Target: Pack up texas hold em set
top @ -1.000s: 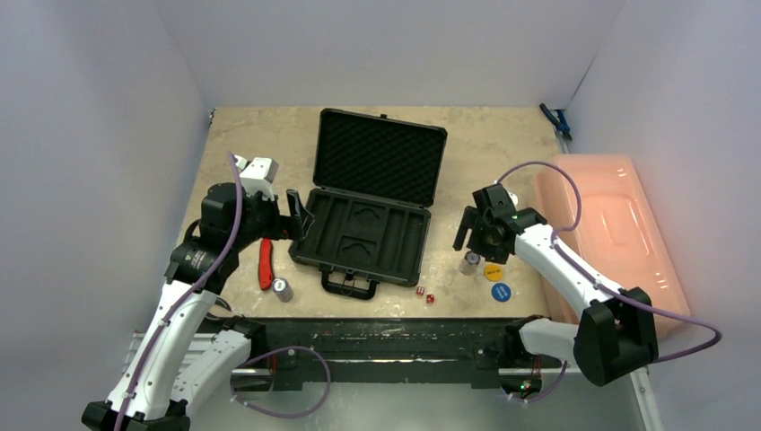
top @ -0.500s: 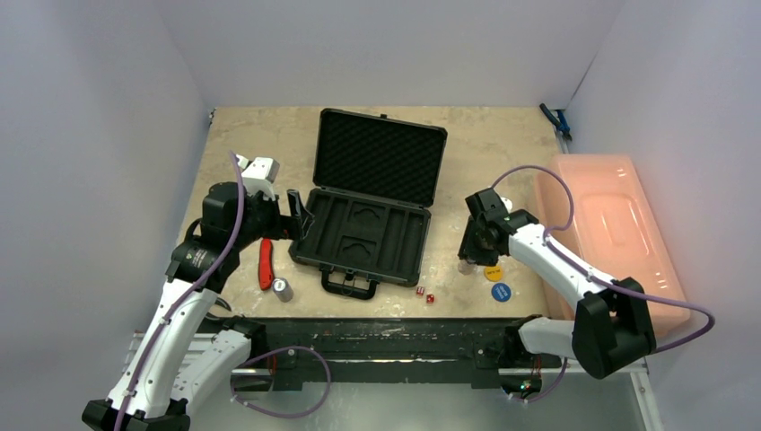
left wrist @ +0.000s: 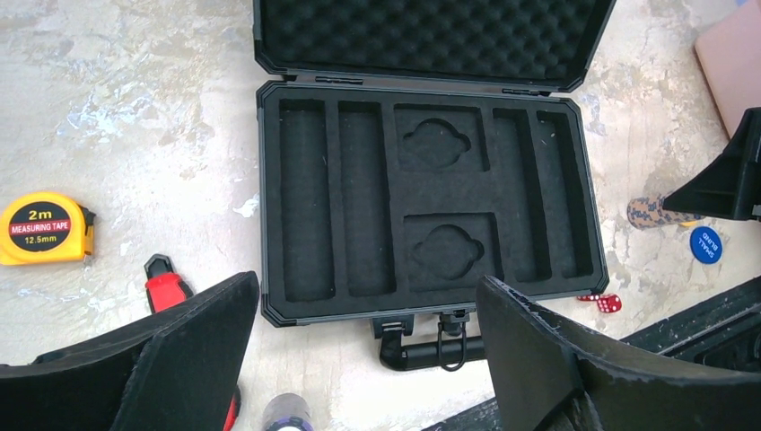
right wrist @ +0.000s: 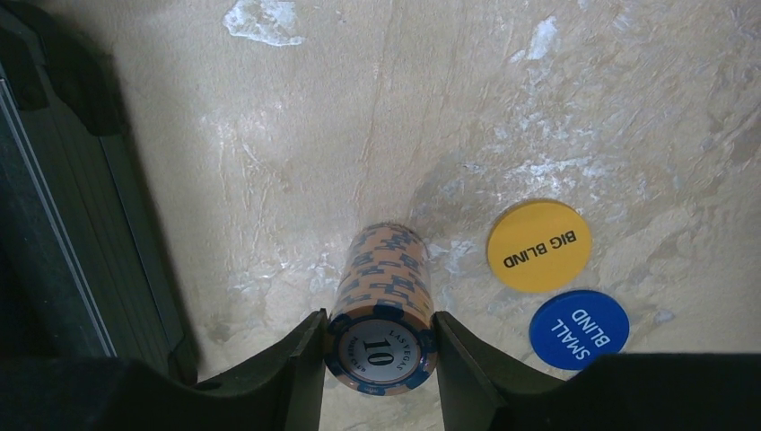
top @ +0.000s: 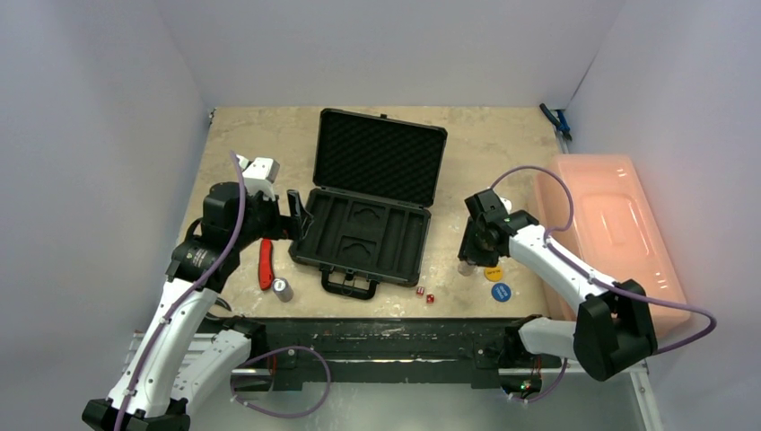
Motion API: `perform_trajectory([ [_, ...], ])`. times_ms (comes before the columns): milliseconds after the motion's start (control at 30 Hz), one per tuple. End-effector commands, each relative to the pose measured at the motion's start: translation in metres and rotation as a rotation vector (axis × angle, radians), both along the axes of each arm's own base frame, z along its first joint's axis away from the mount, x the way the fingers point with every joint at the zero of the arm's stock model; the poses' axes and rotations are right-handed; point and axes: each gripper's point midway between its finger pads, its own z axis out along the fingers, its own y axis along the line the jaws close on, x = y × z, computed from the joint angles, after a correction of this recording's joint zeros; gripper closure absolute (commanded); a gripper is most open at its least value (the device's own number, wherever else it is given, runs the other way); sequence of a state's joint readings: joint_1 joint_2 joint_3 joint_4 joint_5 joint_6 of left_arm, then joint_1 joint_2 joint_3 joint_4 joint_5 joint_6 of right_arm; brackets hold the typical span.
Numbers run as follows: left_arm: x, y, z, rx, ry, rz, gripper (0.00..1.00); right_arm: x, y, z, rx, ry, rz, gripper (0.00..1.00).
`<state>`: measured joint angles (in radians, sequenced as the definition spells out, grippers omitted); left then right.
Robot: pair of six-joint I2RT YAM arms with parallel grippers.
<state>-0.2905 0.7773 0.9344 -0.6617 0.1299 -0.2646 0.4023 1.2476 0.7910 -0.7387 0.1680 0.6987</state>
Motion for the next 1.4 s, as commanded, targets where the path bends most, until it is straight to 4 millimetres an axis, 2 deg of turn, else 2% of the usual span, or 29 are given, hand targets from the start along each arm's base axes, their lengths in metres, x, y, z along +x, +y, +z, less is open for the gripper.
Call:
perform_trajectory([
  [0, 0.006, 0.000, 0.012, 0.017, -0.048, -0.005, 0.10, 0.017, 0.005, 0.030, 0.020, -0.105, 0.023, 1.00],
  [300, 0.015, -0.002, 0.007, 0.018, -0.058, -0.004, 0.07, 0.025, 0.023, 0.046, 0.102, -0.178, 0.106, 1.00],
  [433, 0.025, -0.011, -0.002, -0.011, -0.066, -0.026, 0.03, 0.031, 0.038, 0.055, 0.168, -0.218, 0.177, 1.00],
  [567, 0.030, -0.019, -0.016, -0.007, -0.009, -0.060, 0.03, 0.035, 0.053, 0.065, 0.232, -0.262, 0.254, 1.00],
  [667, 0.025, -0.036, -0.014, -0.020, -0.016, -0.162, 0.04, 0.037, 0.062, 0.076, 0.270, -0.311, 0.312, 1.00],
  [767, 0.015, -0.057, -0.008, -0.022, -0.024, -0.297, 0.05, 0.033, 0.073, 0.086, 0.320, -0.350, 0.407, 1.00],
  [833, 0.007, -0.070, -0.003, -0.023, -0.017, -0.394, 0.10, 0.030, 0.076, 0.089, 0.329, -0.357, 0.453, 1.00],
  [900, 0.003, -0.079, -0.001, -0.002, -0.020, -0.445, 0.12, 0.026, 0.078, 0.090, 0.335, -0.356, 0.483, 1.00],
  [1067, 0.001, -0.095, 0.005, 0.052, -0.053, -0.547, 0.12, 0.015, 0.088, 0.096, 0.402, -0.367, 0.553, 1.00],
  [1233, 0.001, -0.105, 0.011, 0.128, -0.139, -0.646, 0.15, 0.000, 0.106, 0.115, 0.536, -0.411, 0.631, 1.00],
  [1367, -0.001, -0.113, 0.021, 0.145, -0.208, -0.719, 0.15, -0.009, 0.113, 0.127, 0.592, -0.440, 0.686, 1.00],
])
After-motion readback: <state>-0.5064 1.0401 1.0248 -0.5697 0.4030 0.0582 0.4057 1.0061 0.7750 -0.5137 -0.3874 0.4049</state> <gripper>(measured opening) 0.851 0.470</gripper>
